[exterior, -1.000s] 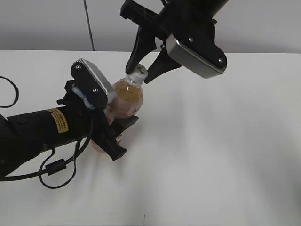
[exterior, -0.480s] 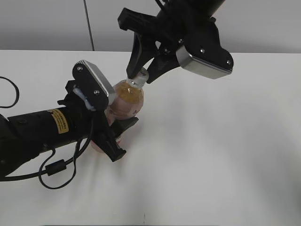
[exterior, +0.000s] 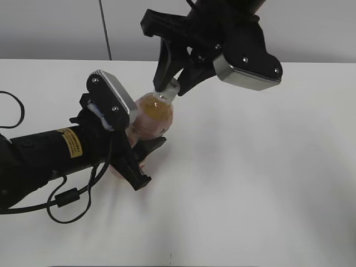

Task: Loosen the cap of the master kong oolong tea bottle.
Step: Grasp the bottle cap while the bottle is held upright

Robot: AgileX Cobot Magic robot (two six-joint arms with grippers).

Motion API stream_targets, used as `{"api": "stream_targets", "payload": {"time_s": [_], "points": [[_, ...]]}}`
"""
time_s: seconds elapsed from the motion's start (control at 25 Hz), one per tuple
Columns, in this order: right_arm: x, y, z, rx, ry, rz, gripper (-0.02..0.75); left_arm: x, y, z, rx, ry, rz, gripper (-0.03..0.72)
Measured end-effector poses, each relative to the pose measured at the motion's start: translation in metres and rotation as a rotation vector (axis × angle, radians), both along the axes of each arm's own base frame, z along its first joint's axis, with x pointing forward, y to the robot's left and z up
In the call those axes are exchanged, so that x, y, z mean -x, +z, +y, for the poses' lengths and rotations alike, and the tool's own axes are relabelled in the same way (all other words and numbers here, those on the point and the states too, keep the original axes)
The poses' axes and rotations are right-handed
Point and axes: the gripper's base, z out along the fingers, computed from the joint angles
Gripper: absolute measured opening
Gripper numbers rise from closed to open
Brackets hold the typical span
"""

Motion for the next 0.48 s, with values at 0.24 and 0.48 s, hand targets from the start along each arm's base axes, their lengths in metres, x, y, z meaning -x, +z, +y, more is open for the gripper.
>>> {"api": "stream_targets", "payload": {"time_s": [0.24,0.48], "points": [[-0.0004,-0.0006,-0.0010,0.013,0.003,-0.008,0.277,0.0000,0.0000,0.0000,-0.002,-0.001,-0.002,0.393],[-0.0003,-0.0008,-0.0012,0.016,0.004,-0.007,0.277,0.0001,-0.0001,0.0000,-0.004,-0.002,-0.002,0.393]]}}
